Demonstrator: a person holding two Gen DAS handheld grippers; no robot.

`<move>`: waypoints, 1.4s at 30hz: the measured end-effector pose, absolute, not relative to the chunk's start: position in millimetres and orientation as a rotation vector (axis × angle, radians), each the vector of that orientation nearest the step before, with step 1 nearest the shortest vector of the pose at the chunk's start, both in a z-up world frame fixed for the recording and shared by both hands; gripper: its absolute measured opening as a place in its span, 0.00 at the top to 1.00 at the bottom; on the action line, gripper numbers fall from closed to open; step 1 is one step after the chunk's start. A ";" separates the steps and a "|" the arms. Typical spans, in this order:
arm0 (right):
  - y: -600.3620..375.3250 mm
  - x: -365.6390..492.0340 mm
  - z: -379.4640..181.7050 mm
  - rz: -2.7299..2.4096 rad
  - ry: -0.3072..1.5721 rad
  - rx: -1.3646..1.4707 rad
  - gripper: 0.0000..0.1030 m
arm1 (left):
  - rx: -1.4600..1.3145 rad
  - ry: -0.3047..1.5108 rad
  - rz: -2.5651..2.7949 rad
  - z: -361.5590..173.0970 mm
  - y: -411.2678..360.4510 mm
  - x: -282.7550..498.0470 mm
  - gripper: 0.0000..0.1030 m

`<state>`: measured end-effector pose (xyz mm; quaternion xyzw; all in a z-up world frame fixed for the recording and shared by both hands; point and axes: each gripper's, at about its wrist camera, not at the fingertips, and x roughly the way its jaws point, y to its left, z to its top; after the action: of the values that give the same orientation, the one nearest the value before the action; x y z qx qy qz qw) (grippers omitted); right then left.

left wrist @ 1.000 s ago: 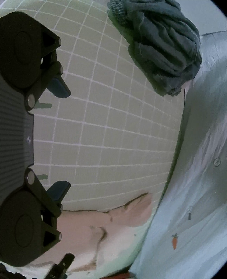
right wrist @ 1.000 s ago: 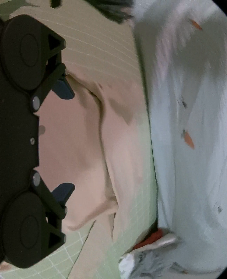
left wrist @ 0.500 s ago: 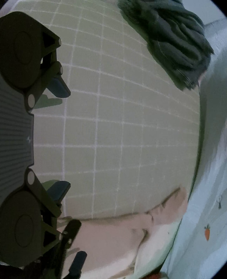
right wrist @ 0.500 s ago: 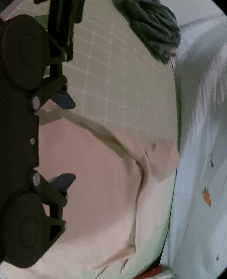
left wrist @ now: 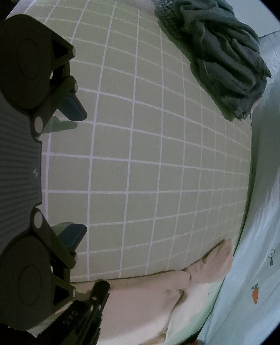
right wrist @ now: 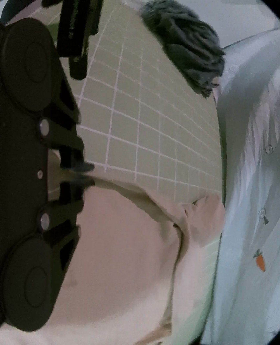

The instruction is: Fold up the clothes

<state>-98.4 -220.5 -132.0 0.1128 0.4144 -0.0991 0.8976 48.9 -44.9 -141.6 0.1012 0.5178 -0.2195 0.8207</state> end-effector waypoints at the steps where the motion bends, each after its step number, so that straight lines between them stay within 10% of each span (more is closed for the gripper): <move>1: -223.3 -100.7 -130.6 -0.205 0.851 0.245 0.97 | 0.215 1.100 -0.471 -140.9 -46.6 47.2 0.02; 14: -311.0 -171.7 -78.2 -0.356 0.686 0.354 0.97 | 0.237 1.070 -0.557 -131.0 -113.9 16.1 0.02; 25: -360.2 -171.8 -129.1 -0.293 0.899 0.244 0.93 | 0.289 1.077 -0.532 -125.8 -162.7 -13.0 0.02; 33: -404.8 -183.3 -103.0 -0.215 0.853 0.264 0.25 | 0.246 1.089 -0.478 -123.4 -202.9 -6.0 0.02; 42: -502.9 -189.8 -95.4 -0.409 0.820 0.401 0.23 | 0.233 1.129 -0.423 -138.4 -260.6 17.8 0.02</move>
<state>-189.8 -502.9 -95.4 0.1925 0.3929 -0.1959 0.8776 17.8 -260.6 -138.4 0.1095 0.5298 -0.1984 0.8173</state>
